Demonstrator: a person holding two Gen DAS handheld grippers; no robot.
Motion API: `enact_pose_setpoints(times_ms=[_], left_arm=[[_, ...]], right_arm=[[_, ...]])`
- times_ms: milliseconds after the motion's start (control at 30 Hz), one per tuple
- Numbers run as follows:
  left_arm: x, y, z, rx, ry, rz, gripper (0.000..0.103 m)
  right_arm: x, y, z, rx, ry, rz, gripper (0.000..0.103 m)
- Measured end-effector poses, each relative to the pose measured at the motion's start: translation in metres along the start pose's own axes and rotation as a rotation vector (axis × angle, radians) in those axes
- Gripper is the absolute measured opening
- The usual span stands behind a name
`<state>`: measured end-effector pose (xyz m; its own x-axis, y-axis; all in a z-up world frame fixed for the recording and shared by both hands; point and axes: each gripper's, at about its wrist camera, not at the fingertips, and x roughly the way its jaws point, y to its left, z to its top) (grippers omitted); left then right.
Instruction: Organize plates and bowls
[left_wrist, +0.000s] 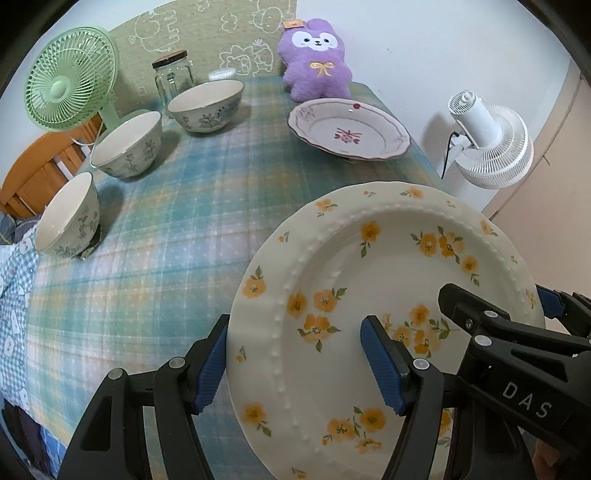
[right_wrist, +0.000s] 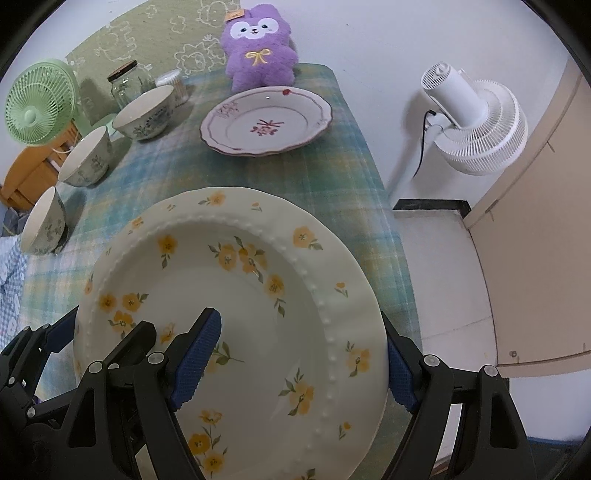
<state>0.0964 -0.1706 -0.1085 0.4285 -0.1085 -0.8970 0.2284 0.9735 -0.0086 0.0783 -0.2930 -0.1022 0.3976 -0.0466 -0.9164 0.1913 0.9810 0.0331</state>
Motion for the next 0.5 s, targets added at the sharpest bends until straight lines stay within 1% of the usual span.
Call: enact_pose_setpoints(times_ms=[433,500], left_arm=[[0.015,-0.016,-0.023,-0.015,0.037,0.015,0.070],[0.015,-0.019,-0.026,-0.009,0.031,0.024,0.070]], right_arm=[[0.018,-0.017,-0.021,-0.004,0.056,0.010,0.083],[0.021,-0.020,-0.024,0.001,0.066,0.014,0.083]])
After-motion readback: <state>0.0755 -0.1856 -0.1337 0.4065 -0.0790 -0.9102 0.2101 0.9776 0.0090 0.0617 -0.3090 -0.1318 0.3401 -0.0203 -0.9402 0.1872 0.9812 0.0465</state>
